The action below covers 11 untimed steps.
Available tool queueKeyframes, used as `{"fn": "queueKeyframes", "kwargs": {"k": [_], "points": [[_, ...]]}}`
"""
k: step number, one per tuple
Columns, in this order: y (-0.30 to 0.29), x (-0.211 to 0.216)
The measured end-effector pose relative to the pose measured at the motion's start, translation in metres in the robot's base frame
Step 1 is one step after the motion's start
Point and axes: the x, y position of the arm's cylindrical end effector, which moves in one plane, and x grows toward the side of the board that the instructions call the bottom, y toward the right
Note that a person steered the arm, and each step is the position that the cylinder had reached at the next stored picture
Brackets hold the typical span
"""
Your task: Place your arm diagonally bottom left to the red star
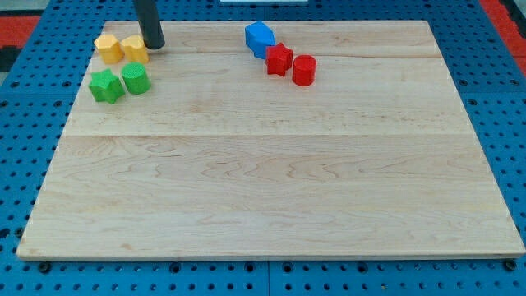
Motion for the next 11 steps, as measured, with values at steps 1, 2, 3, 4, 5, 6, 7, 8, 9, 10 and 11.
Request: {"fn": "queueKeyframes", "kwargs": {"k": [1,2,3,4,5,6,7,8,9,10,11], "points": [[0.000,0.000],[0.027,0.007],[0.057,0.053],[0.060,0.086],[0.039,0.105],[0.036,0.113],[0.036,0.136],[0.055,0.132],[0.100,0.120],[0.124,0.120],[0.134,0.120]]}}
